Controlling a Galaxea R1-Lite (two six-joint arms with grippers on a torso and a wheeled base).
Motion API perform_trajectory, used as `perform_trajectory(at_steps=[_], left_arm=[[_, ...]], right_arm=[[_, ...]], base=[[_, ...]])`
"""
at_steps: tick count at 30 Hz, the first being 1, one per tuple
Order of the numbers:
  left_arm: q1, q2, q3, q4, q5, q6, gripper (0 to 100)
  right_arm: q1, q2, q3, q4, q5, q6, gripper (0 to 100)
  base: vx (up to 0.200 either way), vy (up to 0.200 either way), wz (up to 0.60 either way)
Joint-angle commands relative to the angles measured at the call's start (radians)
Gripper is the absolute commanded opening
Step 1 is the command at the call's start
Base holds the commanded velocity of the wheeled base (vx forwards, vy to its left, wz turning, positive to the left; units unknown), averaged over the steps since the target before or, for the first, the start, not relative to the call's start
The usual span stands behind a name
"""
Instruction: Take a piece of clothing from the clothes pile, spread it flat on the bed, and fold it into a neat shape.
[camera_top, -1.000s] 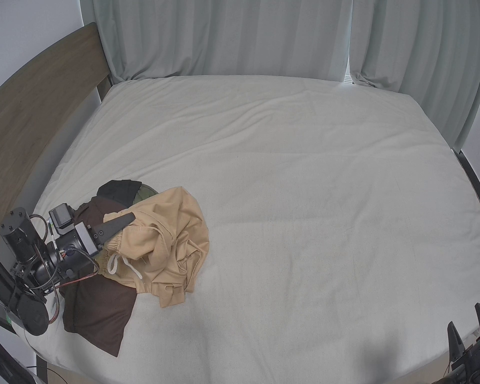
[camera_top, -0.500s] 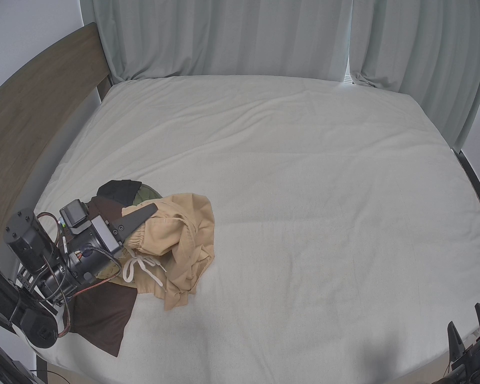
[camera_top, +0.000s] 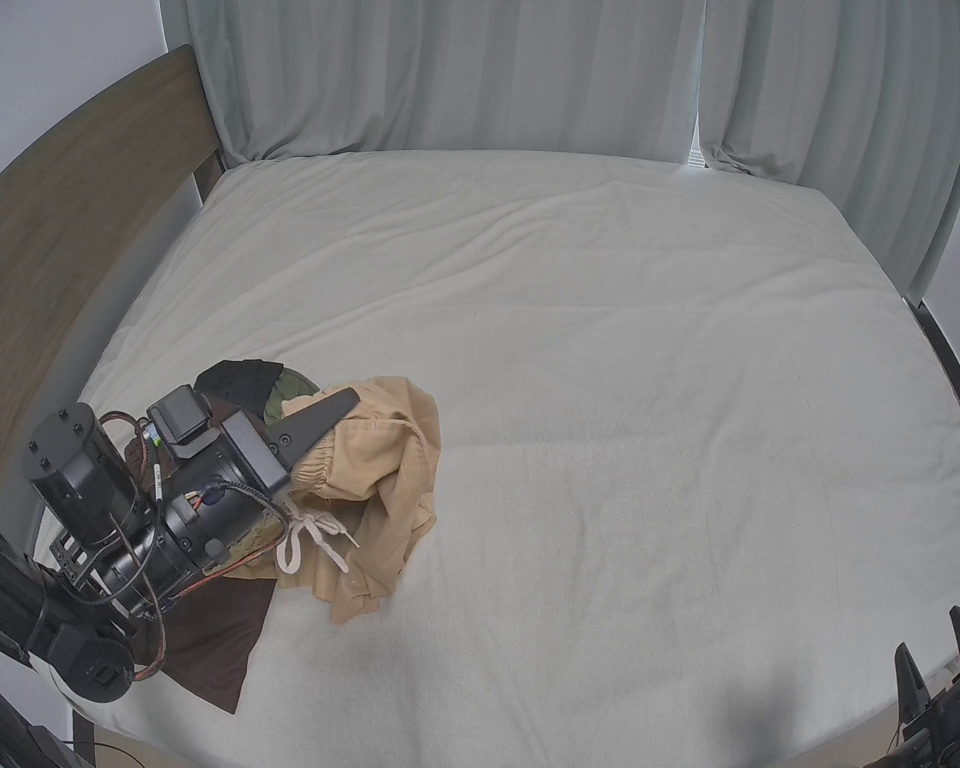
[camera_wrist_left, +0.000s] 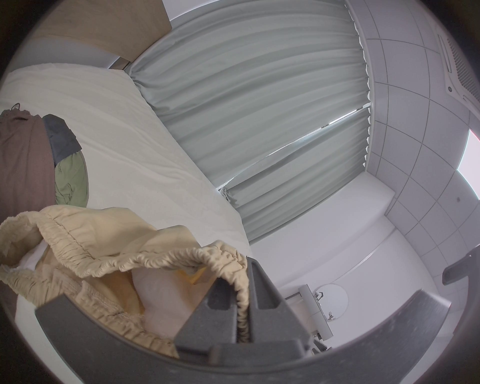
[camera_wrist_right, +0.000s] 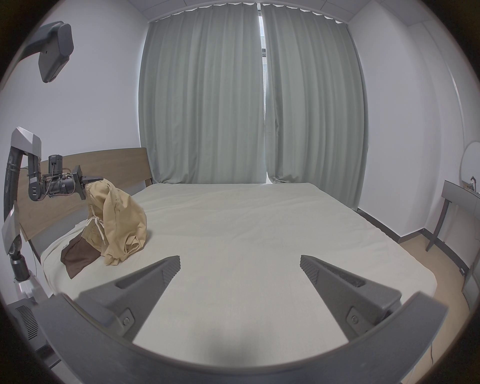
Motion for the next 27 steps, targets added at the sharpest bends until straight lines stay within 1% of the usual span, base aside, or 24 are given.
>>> perform_trajectory(at_steps=[1, 2, 3, 4, 7, 13, 17, 19, 21, 27], left_arm=[[-0.071, -0.003, -0.039, 0.015, 0.04, -0.008, 0], [-0.088, -0.004, -0.04, 0.015, 0.042, -0.012, 0], [-0.088, -0.004, -0.04, 0.015, 0.042, -0.012, 0], [-0.113, -0.004, -0.043, 0.015, 0.042, -0.013, 0], [-0.128, -0.001, -0.059, 0.016, 0.043, -0.022, 0], [-0.168, 0.0, -0.089, 0.018, 0.045, -0.084, 0], [-0.192, 0.009, -0.091, 0.013, 0.045, -0.088, 0], [-0.212, 0.009, -0.088, 0.006, 0.043, -0.093, 0], [-0.255, 0.009, -0.092, 0.003, 0.057, -0.119, 0], [-0.298, 0.048, -0.14, 0.001, 0.061, -0.125, 0]], right_arm=[[0.0, -0.016, 0.016, 0.0, 0.0, 0.0, 100], [0.0, -0.016, 0.016, 0.0, 0.0, 0.0, 100], [0.0, -0.016, 0.016, 0.0, 0.0, 0.0, 100], [0.0, -0.016, 0.016, 0.0, 0.0, 0.0, 100], [0.0, -0.016, 0.016, 0.0, 0.0, 0.0, 100], [-0.001, -0.016, 0.016, 0.0, 0.0, 0.0, 100], [0.0, -0.016, 0.016, -0.001, 0.0, 0.0, 100], [0.0, -0.016, 0.016, 0.0, 0.0, 0.0, 100], [0.0, -0.016, 0.016, 0.0, 0.0, 0.0, 100], [0.0, -0.016, 0.016, 0.0, 0.0, 0.0, 100]], base=[[0.0, 0.0, 0.0], [0.0, 0.0, 0.0], [0.0, 0.0, 0.0], [0.0, 0.0, 0.0], [0.0, 0.0, 0.0], [0.0, 0.0, 0.0], [0.0, 0.0, 0.0], [0.0, 0.0, 0.0], [0.0, 0.0, 0.0], [0.0, 0.0, 0.0]])
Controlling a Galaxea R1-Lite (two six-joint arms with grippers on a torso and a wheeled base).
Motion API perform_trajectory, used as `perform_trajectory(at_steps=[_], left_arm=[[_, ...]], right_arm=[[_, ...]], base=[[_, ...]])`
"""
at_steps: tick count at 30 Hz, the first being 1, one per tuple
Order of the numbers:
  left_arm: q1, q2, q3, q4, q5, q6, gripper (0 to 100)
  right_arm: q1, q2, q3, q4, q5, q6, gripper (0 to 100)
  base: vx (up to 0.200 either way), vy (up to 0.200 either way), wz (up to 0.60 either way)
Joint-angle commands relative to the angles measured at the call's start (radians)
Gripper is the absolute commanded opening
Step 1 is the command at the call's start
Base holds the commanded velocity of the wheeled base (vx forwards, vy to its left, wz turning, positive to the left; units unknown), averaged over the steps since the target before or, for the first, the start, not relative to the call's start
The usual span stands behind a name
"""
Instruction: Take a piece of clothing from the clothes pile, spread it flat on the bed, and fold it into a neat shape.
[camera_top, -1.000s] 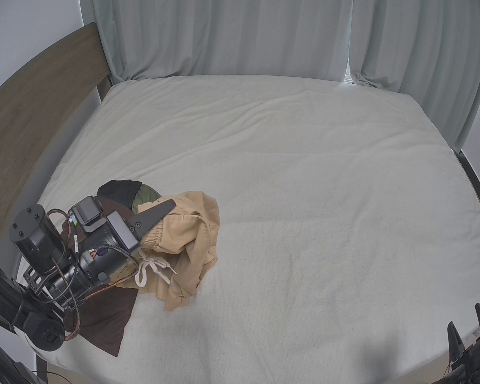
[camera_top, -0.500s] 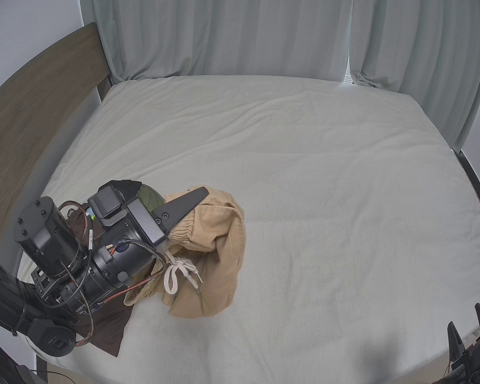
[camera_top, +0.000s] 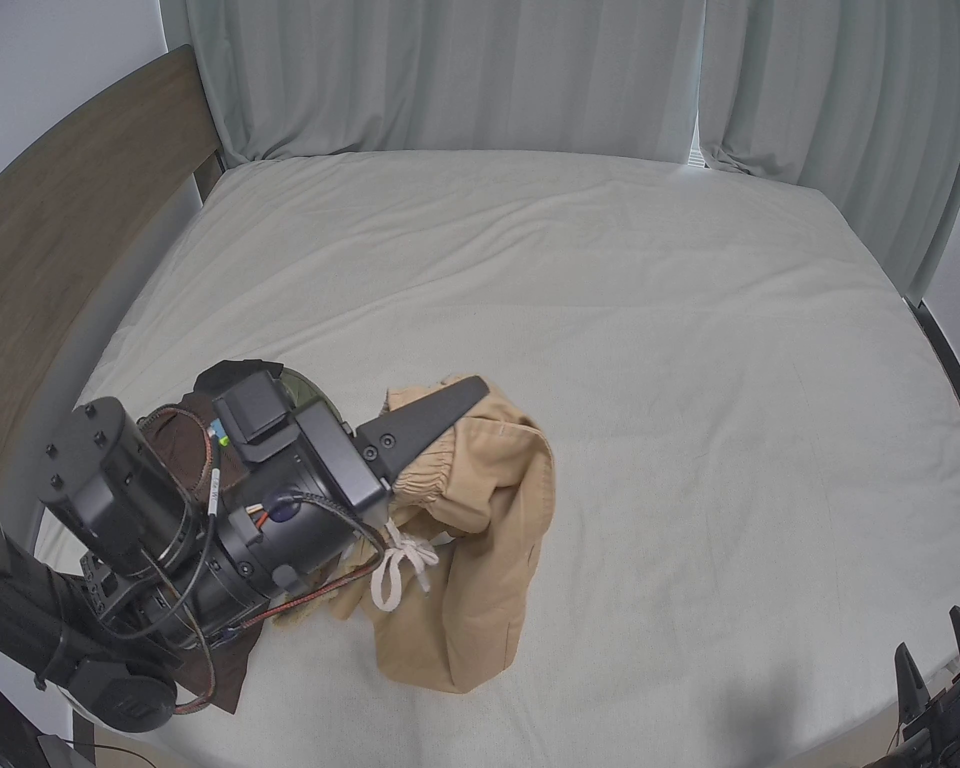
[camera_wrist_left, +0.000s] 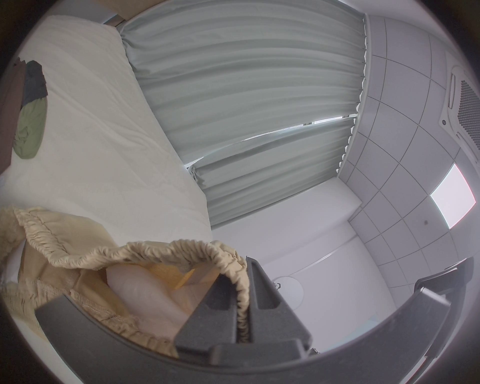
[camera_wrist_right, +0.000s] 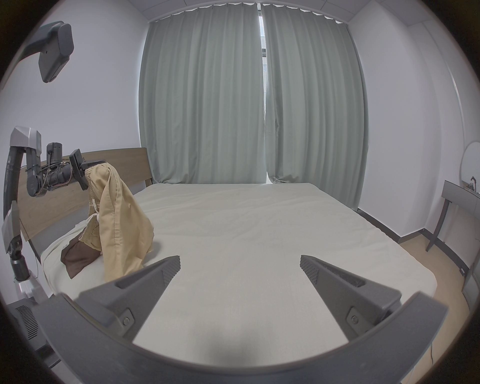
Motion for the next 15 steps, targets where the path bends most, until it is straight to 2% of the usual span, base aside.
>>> perform_trajectory(at_steps=[1, 6, 15], left_arm=[[-0.035, 0.043, -0.027, -0.003, 0.001, 0.0, 0], [-0.086, 0.129, -0.048, -0.087, 0.001, 0.004, 0], [-0.135, 0.234, -0.128, -0.093, 0.001, 0.003, 0]], right_arm=[[0.0, -0.016, 0.016, -0.001, 0.001, 0.0, 100], [0.0, -0.016, 0.016, 0.0, 0.001, 0.0, 100], [0.0, -0.016, 0.016, 0.0, 0.001, 0.0, 100]], base=[[0.0, 0.0, 0.0], [0.0, 0.0, 0.0], [0.0, 0.0, 0.0]])
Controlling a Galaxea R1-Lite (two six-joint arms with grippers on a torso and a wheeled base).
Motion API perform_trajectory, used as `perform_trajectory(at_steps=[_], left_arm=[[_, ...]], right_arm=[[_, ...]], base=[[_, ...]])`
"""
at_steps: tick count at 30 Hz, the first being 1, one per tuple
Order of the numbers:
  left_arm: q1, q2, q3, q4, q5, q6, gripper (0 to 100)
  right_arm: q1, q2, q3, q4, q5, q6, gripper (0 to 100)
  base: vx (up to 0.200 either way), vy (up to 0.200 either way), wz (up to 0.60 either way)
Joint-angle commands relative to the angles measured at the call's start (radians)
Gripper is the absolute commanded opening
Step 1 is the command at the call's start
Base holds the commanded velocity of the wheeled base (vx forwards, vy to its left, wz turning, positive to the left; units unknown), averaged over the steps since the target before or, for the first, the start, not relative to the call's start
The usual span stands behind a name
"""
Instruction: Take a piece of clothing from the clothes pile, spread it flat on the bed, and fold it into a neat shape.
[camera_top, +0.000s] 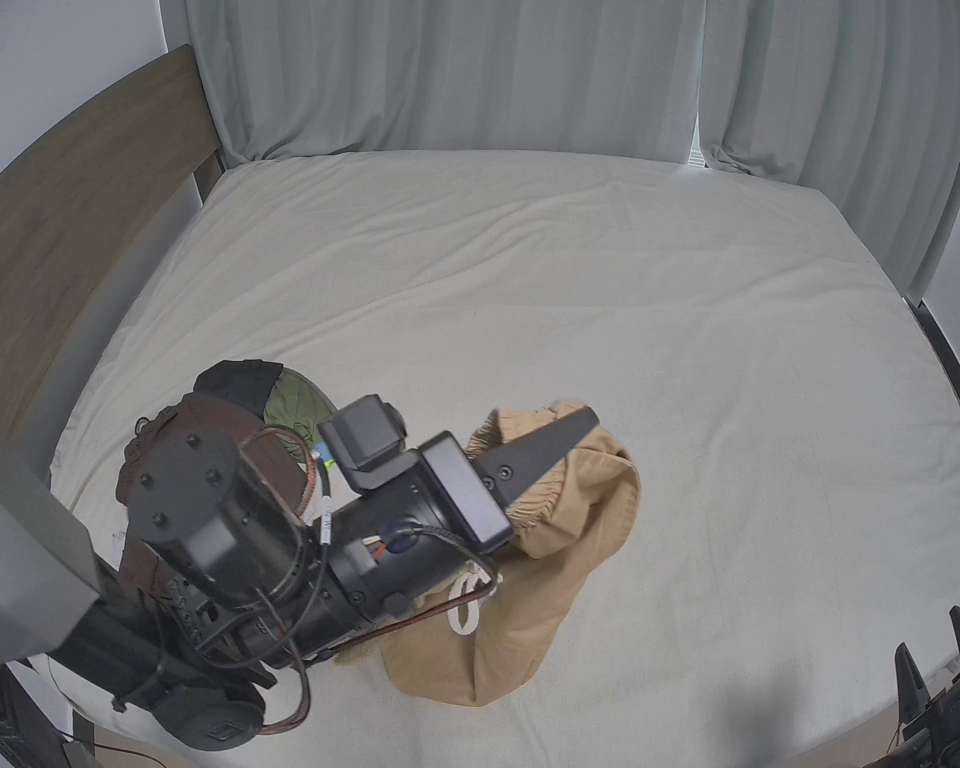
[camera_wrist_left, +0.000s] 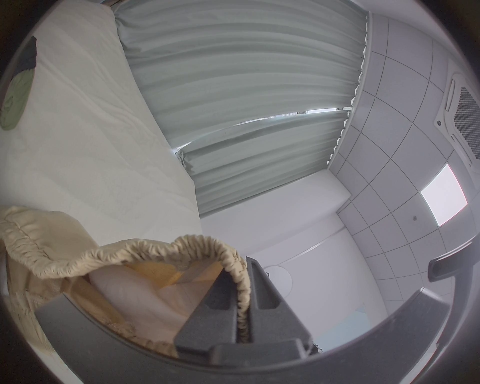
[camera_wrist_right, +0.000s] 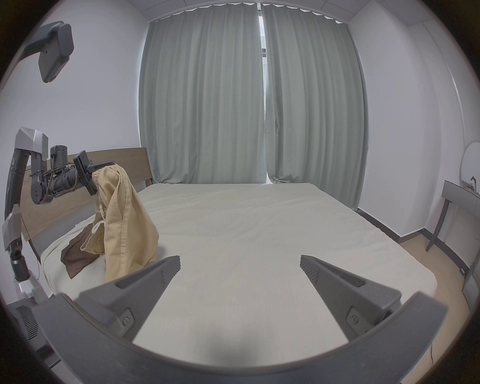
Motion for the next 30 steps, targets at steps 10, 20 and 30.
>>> perform_trajectory(at_steps=[10, 20, 30], left_arm=[[-0.038, 0.125, -0.075, -0.001, -0.064, -0.008, 0], [-0.086, 0.132, -0.147, -0.001, -0.142, -0.046, 0], [-0.107, 0.116, -0.272, -0.001, -0.148, -0.092, 0]], right_arm=[[0.0, -0.016, 0.016, 0.0, 0.0, -0.002, 100], [0.0, -0.016, 0.016, 0.0, 0.0, -0.002, 100], [0.0, -0.015, 0.016, -0.001, 0.0, -0.002, 100]], base=[[0.0, 0.0, 0.0], [0.0, 0.0, 0.0], [0.0, 0.0, 0.0]])
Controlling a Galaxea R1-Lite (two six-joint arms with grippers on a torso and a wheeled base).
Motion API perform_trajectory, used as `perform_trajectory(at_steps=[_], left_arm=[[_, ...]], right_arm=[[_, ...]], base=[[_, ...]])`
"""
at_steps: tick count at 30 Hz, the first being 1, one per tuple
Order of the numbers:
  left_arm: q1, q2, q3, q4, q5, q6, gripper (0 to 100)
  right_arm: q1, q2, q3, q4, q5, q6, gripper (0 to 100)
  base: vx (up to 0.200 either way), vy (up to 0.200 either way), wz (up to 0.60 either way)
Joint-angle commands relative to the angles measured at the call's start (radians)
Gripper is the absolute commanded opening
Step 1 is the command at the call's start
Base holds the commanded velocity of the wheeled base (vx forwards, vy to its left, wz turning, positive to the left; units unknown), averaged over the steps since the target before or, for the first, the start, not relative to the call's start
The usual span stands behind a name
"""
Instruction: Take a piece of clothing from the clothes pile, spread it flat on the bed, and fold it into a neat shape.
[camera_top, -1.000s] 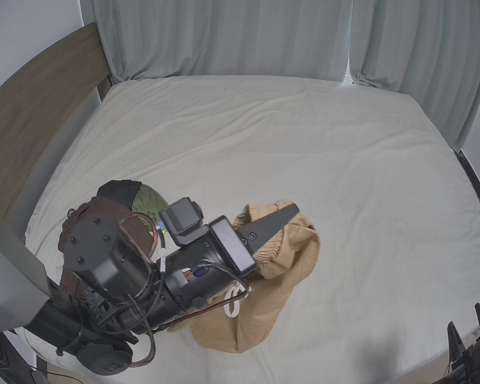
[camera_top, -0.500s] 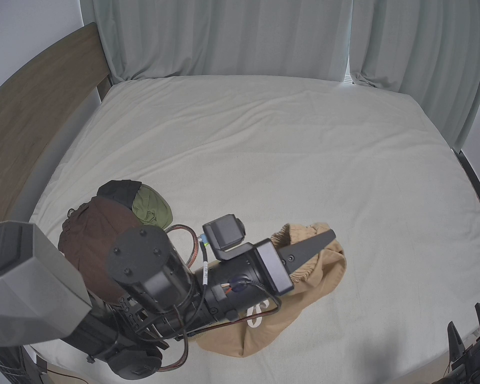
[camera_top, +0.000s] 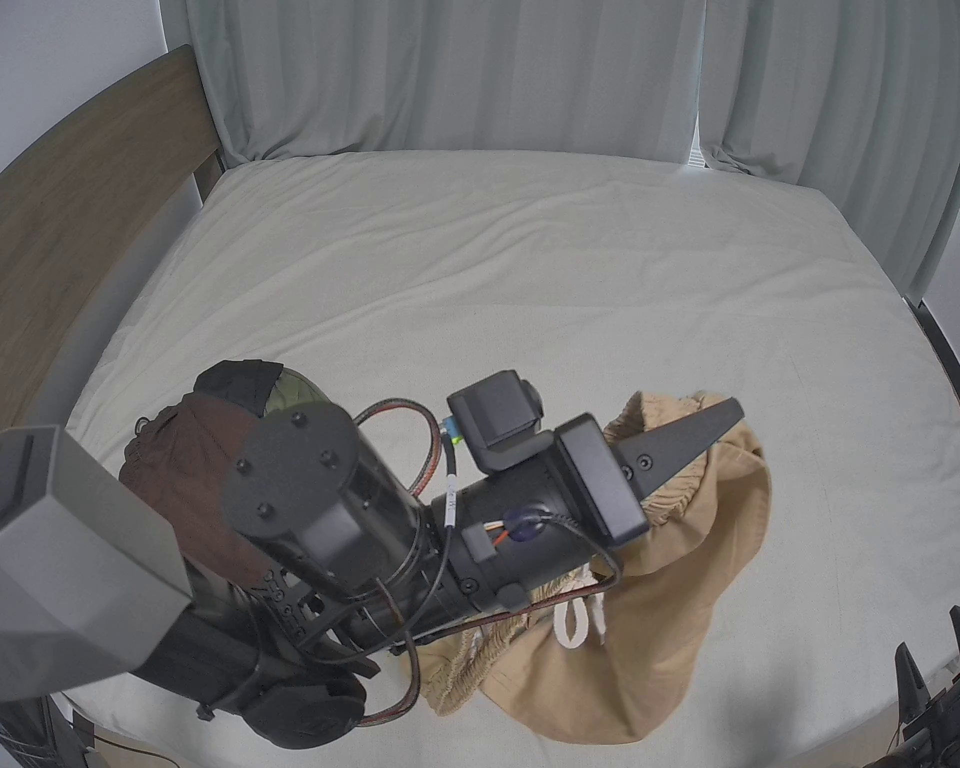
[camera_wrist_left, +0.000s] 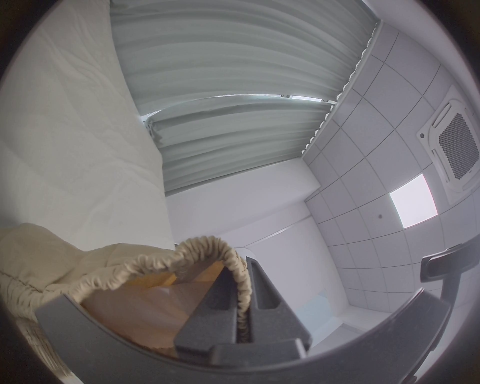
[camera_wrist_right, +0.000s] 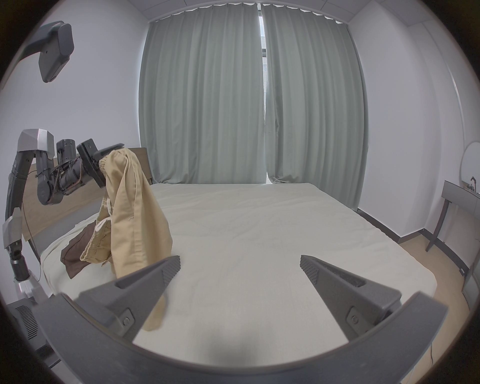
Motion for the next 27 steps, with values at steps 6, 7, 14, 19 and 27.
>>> perform_trajectory(at_steps=[6, 7, 14, 19, 27], left_arm=[[-0.036, -0.018, -0.156, 0.002, 0.0, -0.035, 0], [-0.042, -0.021, -0.184, 0.009, 0.0, -0.04, 0], [-0.063, -0.03, -0.27, 0.052, 0.003, -0.047, 0], [-0.054, -0.07, -0.229, 0.059, 0.018, -0.087, 0], [0.098, -0.126, 0.112, 0.01, 0.017, -0.058, 0]], right_arm=[[0.0, -0.015, 0.016, 0.0, 0.0, -0.001, 100], [0.0, -0.015, 0.016, 0.001, 0.0, -0.001, 100], [0.0, -0.015, 0.016, 0.0, 0.0, -0.001, 100], [-0.001, -0.016, 0.016, 0.0, 0.0, 0.001, 100], [-0.001, -0.016, 0.016, 0.001, 0.0, 0.001, 100]], base=[[0.0, 0.0, 0.0], [0.0, 0.0, 0.0], [0.0, 0.0, 0.0], [0.0, 0.0, 0.0], [0.0, 0.0, 0.0]])
